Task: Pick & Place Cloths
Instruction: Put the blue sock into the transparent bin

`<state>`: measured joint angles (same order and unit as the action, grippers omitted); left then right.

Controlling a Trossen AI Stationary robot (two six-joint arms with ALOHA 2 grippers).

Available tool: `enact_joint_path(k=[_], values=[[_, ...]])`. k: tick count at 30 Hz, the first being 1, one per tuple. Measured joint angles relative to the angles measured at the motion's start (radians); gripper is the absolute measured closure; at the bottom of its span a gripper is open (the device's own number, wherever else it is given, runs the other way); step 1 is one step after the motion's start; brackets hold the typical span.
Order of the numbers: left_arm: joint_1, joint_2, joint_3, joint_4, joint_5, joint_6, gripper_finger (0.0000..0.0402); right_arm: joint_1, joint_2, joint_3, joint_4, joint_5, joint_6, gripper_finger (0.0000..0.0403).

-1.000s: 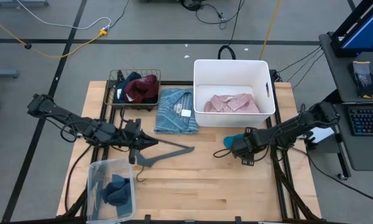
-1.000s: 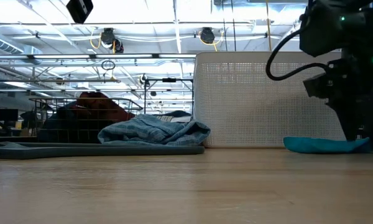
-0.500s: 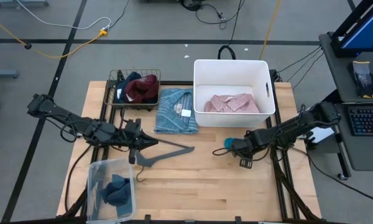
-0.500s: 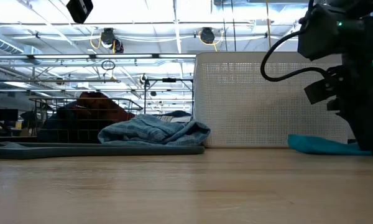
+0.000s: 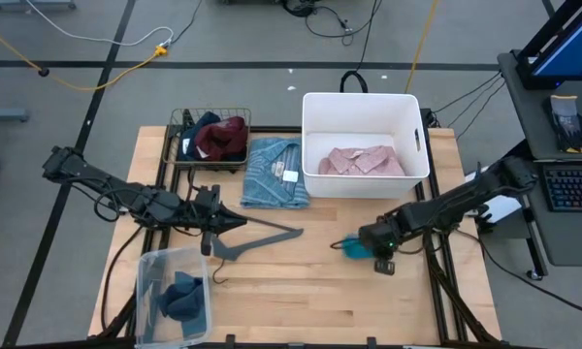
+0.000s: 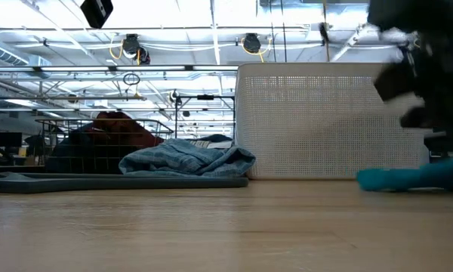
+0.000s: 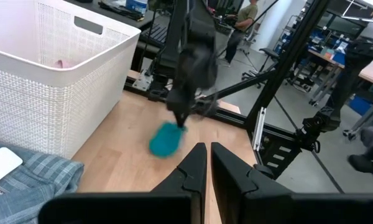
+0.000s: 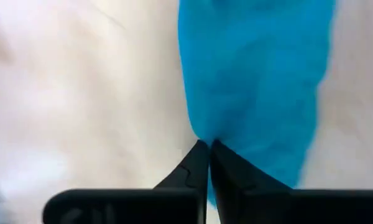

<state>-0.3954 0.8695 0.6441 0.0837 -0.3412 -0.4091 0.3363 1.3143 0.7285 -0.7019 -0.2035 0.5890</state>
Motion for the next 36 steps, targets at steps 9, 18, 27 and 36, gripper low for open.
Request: enact_joint_path(k=[9,18,27,36], values=[[0.000,0.000,0.000,0.004,0.001,-0.057,0.0378,-0.011,-0.160,0.071,0.420,-0.116,0.073,0.0402],[-0.001,0.022,0.000,0.081,0.003,-0.093,0.0378,-0.036,-0.266,0.071,1.083,-0.143,0.095,0.0402],[-0.003,0.161,0.000,0.317,0.056,-0.082,0.0378,-0.036,-0.273,0.071,1.507,-0.166,-0.011,0.0403],[-0.003,0.264,0.000,0.436,0.098,-0.091,0.0378,-0.036,-0.272,0.071,1.506,-0.195,-0.026,0.0403]])
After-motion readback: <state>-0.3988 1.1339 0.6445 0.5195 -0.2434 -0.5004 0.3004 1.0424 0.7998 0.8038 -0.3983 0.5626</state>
